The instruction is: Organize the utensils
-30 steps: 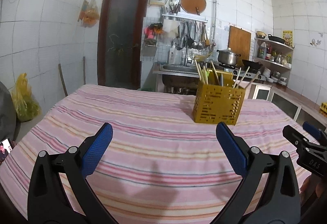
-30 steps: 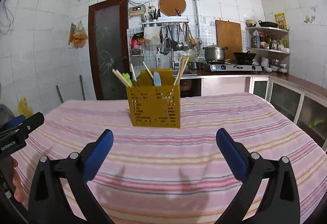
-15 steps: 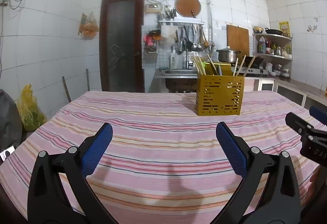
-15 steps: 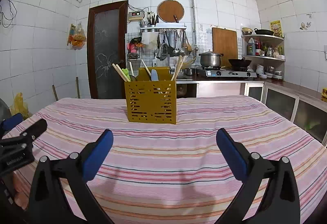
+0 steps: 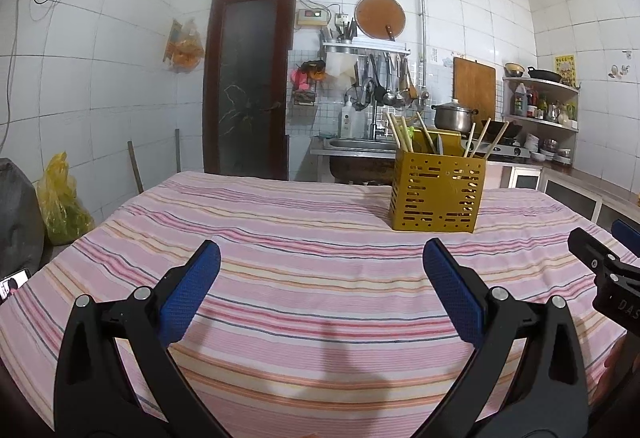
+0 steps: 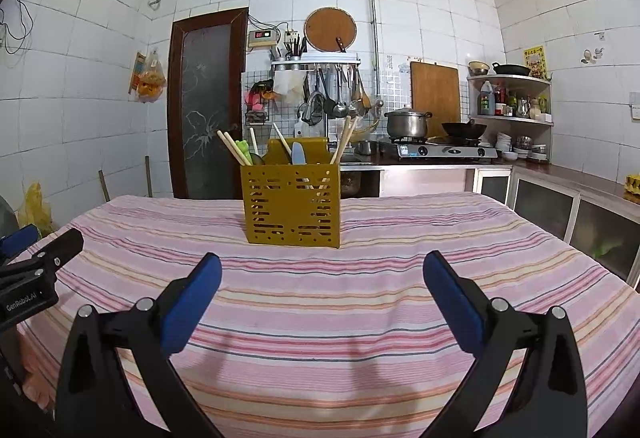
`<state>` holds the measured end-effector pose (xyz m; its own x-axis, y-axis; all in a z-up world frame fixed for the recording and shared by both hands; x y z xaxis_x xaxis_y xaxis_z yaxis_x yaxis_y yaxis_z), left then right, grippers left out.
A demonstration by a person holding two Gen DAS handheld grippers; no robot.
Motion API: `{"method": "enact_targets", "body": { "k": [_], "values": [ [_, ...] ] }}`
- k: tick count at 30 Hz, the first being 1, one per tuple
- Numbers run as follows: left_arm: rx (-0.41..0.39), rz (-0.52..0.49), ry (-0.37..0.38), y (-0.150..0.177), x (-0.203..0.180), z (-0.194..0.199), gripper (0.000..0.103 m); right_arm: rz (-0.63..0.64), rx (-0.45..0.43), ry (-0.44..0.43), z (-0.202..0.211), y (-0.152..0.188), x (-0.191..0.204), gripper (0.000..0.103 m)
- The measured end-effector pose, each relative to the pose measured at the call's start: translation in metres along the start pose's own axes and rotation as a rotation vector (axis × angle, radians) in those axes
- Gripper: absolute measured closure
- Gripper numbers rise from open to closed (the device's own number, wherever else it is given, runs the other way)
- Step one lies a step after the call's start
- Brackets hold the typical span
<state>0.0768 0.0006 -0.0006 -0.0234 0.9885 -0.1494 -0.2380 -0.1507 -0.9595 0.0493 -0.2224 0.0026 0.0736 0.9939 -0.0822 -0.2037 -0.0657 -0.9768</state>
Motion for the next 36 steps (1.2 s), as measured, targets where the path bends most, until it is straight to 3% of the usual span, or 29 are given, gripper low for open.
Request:
{"method": "enact_targets", "body": {
  "k": [36],
  "values": [
    [-0.040,-0.017,-0.002,-0.0008,-0.0069,0.0094,0.005,-0.006,-0.020,0.026,0.0066,-0.0002,-0.0035,0.004]
  ]
}}
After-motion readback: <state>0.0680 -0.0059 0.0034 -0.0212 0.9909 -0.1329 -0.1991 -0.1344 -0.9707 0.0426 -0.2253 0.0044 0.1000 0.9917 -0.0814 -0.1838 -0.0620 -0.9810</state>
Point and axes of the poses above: each gripper's, at about its wrist camera, not at the fingertips, and z roughly against the way its jaws point, x to its left, y to its underside, the point moved 1 cm from there along -z, roughly the way its jaws point, and after that the axes turned 7 degrees about z, right-handed, at the moved point
